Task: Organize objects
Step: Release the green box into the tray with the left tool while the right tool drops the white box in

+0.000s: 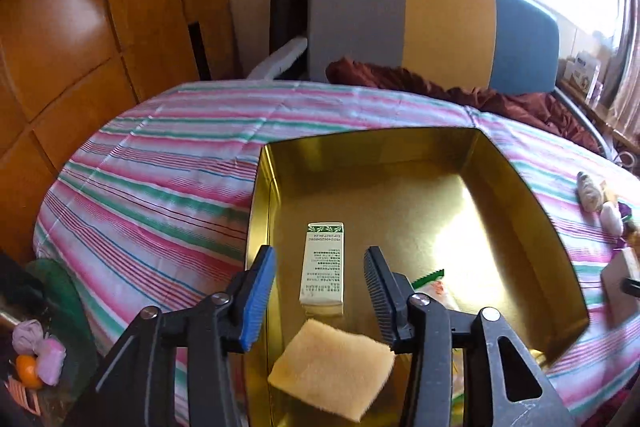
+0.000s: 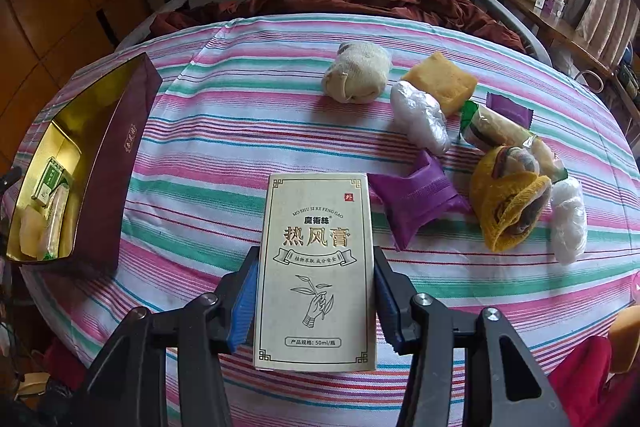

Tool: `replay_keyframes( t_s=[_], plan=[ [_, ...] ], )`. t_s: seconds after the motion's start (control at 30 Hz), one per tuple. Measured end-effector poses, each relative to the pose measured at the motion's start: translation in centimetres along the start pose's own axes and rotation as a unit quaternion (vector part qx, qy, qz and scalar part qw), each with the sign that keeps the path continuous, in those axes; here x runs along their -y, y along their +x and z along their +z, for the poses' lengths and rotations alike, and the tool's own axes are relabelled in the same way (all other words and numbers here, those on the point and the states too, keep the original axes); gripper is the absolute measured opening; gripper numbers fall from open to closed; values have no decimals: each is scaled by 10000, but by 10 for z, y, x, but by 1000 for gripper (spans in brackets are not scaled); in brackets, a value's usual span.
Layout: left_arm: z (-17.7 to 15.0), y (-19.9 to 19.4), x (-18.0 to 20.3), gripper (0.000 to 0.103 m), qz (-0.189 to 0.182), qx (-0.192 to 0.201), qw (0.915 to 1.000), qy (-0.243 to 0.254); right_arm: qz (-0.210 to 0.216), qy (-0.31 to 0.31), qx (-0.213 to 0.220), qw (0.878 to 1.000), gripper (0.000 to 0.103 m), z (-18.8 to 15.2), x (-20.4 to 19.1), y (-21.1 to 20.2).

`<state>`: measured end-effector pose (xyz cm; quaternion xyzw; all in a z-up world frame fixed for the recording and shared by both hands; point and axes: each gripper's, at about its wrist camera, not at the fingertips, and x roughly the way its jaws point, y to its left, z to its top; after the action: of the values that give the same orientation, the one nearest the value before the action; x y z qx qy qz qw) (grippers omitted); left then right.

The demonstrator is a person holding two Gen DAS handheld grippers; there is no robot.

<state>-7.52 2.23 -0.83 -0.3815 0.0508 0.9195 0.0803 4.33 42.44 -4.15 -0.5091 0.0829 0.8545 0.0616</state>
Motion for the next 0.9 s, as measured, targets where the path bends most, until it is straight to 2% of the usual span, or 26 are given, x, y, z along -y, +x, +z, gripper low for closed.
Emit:
replay_keyframes(
  t_s=[0.13,0.23,0.43,0.63,0.73,0.9],
  plan=[
    [-7,-21,-1,53,-3,127,9999,-13,234,21,263,9994,51,19,-21,-17],
    [-13,-30,-4,53,-42,129,9999,-86,629,-87,403,9972,51,38,-53,-28],
    [-19,-45,-14,53,65,248,9996,-112,1433,-381,291,9885,51,74,-136,-19],
    [-22,-54,-30,53,142,304,9991,-255,1738,-573,-86,9831,51,101,-220,17],
    [-23,-59,-36,59,267,382,9984,-332,1791,-532,-239,9821,51,112,-252,35],
    [-25,-63,-51,61,435,494,9965,-514,1662,-533,-415,9838,51,119,-296,61]
  ],
)
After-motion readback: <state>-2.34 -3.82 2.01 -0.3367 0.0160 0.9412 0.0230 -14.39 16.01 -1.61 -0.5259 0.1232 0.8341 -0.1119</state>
